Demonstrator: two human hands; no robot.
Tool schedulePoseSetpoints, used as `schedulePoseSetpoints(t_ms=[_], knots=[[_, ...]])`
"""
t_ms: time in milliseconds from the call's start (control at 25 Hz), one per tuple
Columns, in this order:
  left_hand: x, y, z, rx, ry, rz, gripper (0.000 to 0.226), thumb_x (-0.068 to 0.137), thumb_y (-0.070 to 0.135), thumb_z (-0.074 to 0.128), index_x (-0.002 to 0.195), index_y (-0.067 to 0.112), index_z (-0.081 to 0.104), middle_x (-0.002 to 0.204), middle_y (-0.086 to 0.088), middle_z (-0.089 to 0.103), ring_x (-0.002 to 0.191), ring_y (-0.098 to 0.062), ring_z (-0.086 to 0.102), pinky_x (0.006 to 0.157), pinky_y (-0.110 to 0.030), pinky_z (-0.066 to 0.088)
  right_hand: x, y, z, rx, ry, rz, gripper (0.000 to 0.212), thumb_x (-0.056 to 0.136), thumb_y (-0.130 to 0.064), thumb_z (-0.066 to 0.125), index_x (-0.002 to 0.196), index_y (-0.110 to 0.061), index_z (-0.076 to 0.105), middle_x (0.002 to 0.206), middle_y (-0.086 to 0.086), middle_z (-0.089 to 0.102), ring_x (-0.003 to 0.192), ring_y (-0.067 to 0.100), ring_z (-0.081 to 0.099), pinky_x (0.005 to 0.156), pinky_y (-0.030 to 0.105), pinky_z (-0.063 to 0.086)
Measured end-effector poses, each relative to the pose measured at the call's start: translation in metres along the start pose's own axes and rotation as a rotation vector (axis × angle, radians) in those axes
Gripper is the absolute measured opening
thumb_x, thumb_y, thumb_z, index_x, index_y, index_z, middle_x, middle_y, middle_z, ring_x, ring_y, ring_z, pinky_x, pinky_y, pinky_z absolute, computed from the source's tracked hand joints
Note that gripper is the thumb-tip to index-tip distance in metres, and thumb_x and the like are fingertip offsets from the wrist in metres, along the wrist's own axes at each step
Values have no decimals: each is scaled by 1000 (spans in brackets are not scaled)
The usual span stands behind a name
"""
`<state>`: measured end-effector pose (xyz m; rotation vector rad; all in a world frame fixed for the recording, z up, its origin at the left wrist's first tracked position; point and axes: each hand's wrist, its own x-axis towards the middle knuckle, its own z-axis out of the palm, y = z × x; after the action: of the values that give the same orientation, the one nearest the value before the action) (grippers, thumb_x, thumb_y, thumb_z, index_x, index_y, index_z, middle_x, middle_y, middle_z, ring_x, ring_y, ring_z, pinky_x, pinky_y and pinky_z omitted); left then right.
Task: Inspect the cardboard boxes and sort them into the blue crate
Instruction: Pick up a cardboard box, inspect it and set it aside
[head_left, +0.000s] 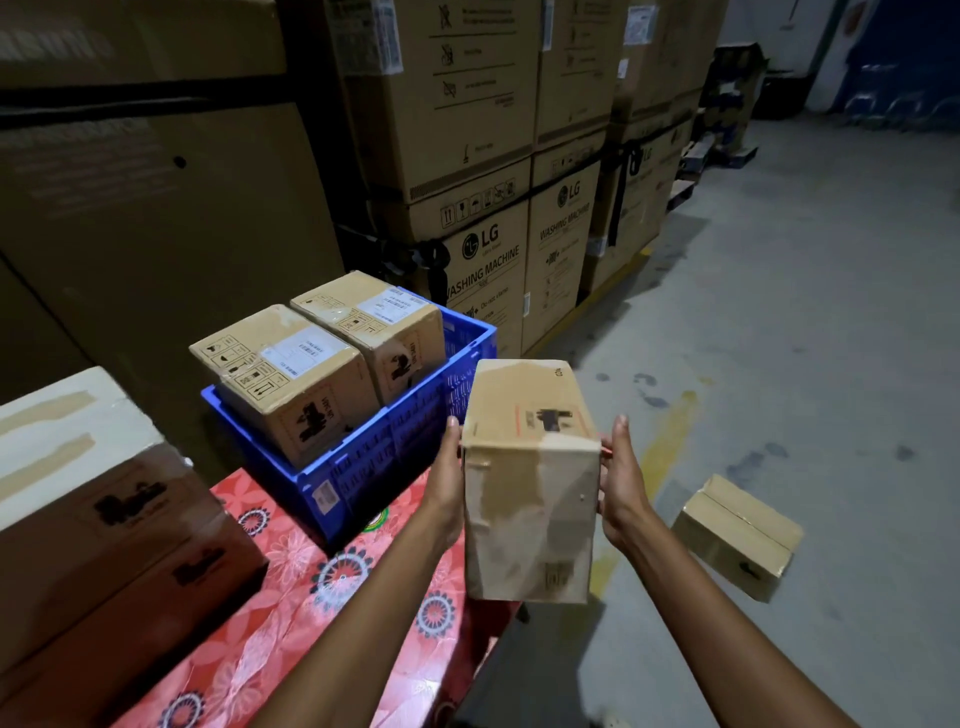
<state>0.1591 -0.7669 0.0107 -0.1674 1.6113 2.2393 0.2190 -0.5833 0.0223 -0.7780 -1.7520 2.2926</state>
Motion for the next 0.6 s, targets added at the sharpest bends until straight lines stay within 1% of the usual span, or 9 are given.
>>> schedulePoseSetpoints(t_ms=[80,120,160,200,280,360,440,520,600], knots=[[-7,-27,-9,45,-19,-47,54,106,54,33,129,18,66,118,-4,76,108,-19,72,89,-34,58,-5,16,-8,1,-57,-4,57,108,-54,30,117,-17,71,106,10,78,92,24,76,65,28,58],[-9,-39,-14,69,-36,-56,53,103,58,39,136,22,62,129,-2,71,122,-20,65,104,-41,51,-4,21,-12,-22,-76,9,51,108,-51,32,117,-19,72,109,9,78,92,23,77,68,30,58],[-8,-49,-19,92,-62,-60,55,100,61,45,142,26,56,140,1,64,133,-20,56,114,-46,41,-2,25,-15,-37,-99,36,47,109,-47,35,116,-20,72,108,8,79,90,20,77,70,30,57],[-7,-53,-22,104,-79,-84,55,100,57,49,146,27,52,146,3,58,139,-19,49,118,-46,34,-1,26,-18,-66,-132,69,42,110,-41,37,116,-18,71,105,5,80,87,17,77,68,27,57],[-6,-52,-21,111,-86,-142,45,104,36,51,146,21,48,145,3,56,137,-19,47,112,-38,37,1,28,-21,-117,-178,117,29,110,-26,42,114,-16,69,100,-2,80,89,10,76,66,19,56],[-4,-47,-15,145,-101,-171,40,102,18,53,141,16,46,135,0,60,125,-20,55,97,-33,46,6,29,-21,-179,-199,110,21,105,-8,48,111,-12,67,111,5,77,93,10,74,70,15,55],[3,-49,-11,169,-117,-150,52,91,9,61,140,14,45,131,-6,64,116,-21,63,90,-28,52,13,33,-22,-264,-207,58,24,98,4,51,113,-7,66,117,12,75,89,11,74,73,17,56],[8,-53,-7,174,-108,-130,64,77,8,63,139,14,47,127,-10,68,109,-21,70,81,-26,57,19,39,-23,-345,-184,22,31,94,5,55,122,-5,63,116,11,75,93,16,75,72,21,57],[11,-58,-6,171,-80,-127,59,80,7,62,137,15,48,124,-12,70,105,-24,72,77,-32,59,24,47,-26,-425,-159,-11,37,87,-8,63,124,-12,64,112,5,77,95,17,76,78,28,59]])
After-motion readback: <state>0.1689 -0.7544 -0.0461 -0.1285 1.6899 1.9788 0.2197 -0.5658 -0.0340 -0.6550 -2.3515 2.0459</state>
